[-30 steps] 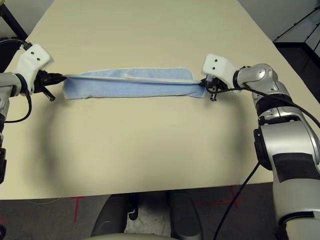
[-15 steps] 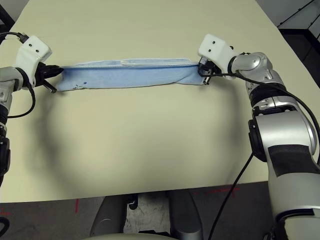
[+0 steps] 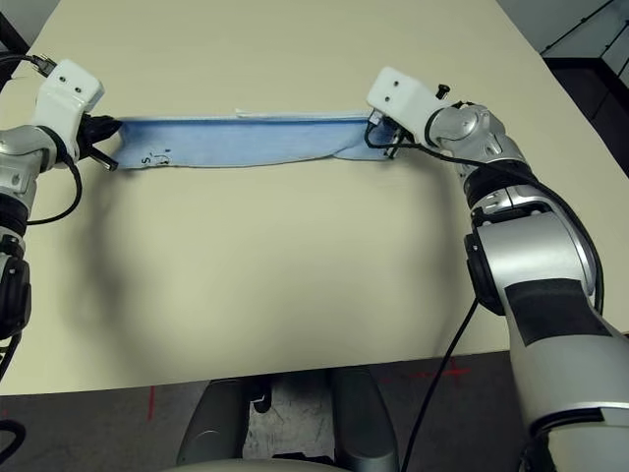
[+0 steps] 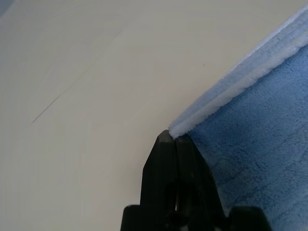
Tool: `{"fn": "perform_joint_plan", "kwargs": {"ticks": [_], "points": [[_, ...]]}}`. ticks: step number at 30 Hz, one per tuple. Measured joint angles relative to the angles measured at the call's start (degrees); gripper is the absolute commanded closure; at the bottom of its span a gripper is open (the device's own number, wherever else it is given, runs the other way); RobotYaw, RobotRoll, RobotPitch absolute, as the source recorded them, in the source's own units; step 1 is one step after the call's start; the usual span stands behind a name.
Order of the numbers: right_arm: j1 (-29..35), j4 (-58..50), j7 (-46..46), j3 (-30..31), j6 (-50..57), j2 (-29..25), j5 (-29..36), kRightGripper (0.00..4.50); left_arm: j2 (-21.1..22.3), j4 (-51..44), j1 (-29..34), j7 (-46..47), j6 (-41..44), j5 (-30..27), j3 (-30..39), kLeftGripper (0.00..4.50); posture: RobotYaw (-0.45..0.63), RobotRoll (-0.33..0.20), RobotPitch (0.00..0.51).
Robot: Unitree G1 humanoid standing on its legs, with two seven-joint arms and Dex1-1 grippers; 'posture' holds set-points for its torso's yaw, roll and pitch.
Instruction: Fold the towel and set it aside.
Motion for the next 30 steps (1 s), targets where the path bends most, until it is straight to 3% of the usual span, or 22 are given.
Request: {"fn": "perform_joint_plan", "kwargs": {"ticks": [15,19,28,30], "points": [[0.0,0.0,-4.6,0.0,0.4,1.3,-0.1,4.50,-1.6,1.0,0.1,3.3,0.3,0.8,0.4,4.49,-0.02,0.000,0.271],[0.0,0.2,-5.5,0.0,0.6,1.5,-0.3,3.40,-1.8,1.5,0.0,3.7,0.4,1.7,0.4,3.51,-0.02,0.000,0.271],[0.0,0.6,-4.6,-2.0,-1.8,0.8,1.4,0.05,0.8,0.5,0.0,4.6,-0.2,2.2,1.0,0.01,-0.01,0.000,0.262],[0.0,0.5,-2.7,-3.6,-3.4,0.4,3.0,0.02,1.9,-0.5,0.0,5.6,-0.5,2.3,1.4,0.00,-0.02,0.000,0.255]]}}
